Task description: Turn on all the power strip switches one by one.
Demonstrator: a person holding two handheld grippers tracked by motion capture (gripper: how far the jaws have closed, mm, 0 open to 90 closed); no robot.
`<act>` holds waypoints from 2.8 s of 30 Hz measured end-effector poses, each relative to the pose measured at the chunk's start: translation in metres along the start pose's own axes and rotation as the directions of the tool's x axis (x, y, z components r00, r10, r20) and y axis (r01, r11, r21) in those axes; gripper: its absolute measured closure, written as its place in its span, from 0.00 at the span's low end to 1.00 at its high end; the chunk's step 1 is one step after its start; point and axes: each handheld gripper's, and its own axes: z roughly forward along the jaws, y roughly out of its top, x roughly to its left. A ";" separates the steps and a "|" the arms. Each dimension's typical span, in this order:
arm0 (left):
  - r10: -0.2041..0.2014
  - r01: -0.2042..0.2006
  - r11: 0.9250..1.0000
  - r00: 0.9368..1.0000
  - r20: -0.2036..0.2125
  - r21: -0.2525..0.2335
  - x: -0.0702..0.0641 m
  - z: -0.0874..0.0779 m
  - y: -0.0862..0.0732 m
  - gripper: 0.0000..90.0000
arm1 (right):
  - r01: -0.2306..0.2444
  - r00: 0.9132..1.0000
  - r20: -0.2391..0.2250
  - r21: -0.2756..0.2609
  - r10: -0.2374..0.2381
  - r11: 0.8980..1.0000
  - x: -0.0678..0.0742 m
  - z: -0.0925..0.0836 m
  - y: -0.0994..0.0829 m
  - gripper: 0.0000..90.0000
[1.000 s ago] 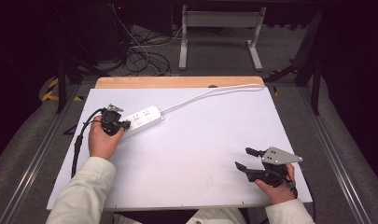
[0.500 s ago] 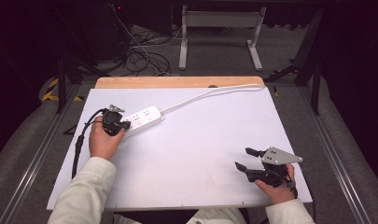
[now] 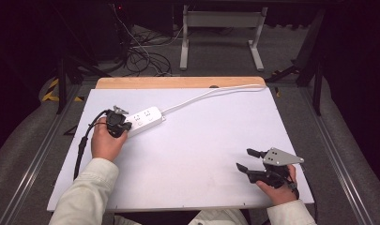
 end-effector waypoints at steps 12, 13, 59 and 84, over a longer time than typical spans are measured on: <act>-0.046 0.053 0.992 0.997 0.063 -0.118 0.008 -0.019 0.006 1.00 | -0.006 1.000 0.005 -0.009 0.006 1.000 -0.002 -0.001 0.000 0.38; -0.036 0.046 0.988 0.997 0.067 -0.145 0.008 -0.026 0.009 1.00 | -0.005 1.000 0.007 -0.006 0.005 1.000 -0.002 -0.001 0.000 0.38; -0.026 0.039 0.992 0.993 0.112 -0.121 -0.005 0.020 0.016 1.00 | -0.006 1.000 -0.003 -0.007 0.006 1.000 -0.002 -0.001 0.000 0.38; -0.040 0.048 0.993 0.997 0.072 -0.108 -0.003 0.020 0.013 1.00 | -0.001 1.000 -0.009 -0.008 0.001 1.000 -0.001 -0.001 0.000 0.38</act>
